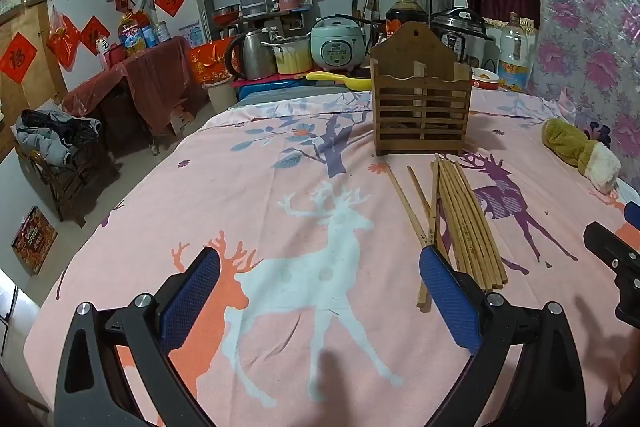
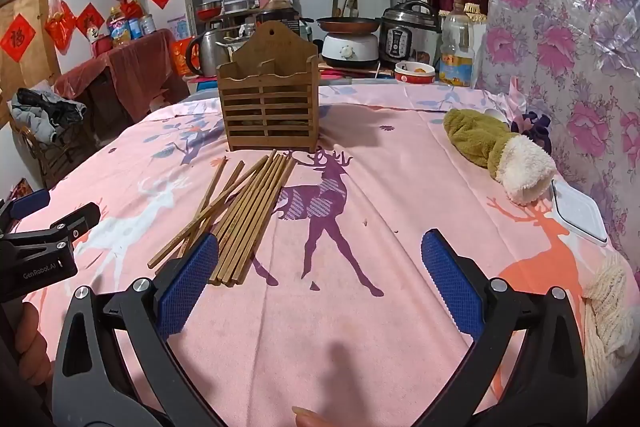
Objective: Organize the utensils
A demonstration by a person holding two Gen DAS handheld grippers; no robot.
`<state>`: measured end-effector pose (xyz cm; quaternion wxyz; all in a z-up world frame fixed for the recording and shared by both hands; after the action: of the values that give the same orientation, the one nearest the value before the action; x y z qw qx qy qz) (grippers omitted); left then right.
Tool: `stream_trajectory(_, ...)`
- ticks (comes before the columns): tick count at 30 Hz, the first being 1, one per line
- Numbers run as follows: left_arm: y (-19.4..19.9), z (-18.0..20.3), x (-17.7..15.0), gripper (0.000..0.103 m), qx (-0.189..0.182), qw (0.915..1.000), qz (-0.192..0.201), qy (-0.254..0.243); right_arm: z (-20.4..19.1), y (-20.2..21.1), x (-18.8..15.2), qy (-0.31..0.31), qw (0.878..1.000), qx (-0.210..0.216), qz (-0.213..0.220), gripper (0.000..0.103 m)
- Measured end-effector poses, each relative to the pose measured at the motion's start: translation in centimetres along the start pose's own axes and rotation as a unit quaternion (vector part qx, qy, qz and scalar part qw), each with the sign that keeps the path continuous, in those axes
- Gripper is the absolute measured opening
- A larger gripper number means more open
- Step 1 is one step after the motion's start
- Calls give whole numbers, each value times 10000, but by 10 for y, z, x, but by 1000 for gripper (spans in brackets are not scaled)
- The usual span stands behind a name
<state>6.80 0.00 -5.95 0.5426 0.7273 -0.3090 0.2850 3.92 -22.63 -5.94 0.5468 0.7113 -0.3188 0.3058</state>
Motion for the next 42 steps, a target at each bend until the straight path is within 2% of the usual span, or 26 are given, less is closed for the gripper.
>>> stream_trajectory(35,0,-2,-2,98,-8,10000,-18,-1,1,-1,0,-3,10000,-2,-3,98)
stream_trajectory(39,-4,-2,-5,98,-69,9999,-93,-26,2,-1,0,1,10000,-23,-18,98)
stream_trajectory(42,-17,2,-13,98,-159,9991,-379,-89,3,-2,-2,-25,10000,-41,-74,98)
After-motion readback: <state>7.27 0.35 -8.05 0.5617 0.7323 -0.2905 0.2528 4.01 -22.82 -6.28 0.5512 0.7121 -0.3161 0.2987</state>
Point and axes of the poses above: each gripper's, at about its wrist camera, not at the fingertips, and y roughly against the way its jaws point, z to its right, x to its top, the point moved 10 cm from there along -y, roughly the way its jaws point, and after that the axes turned 13 degrees about x, right-handed, at the moved point
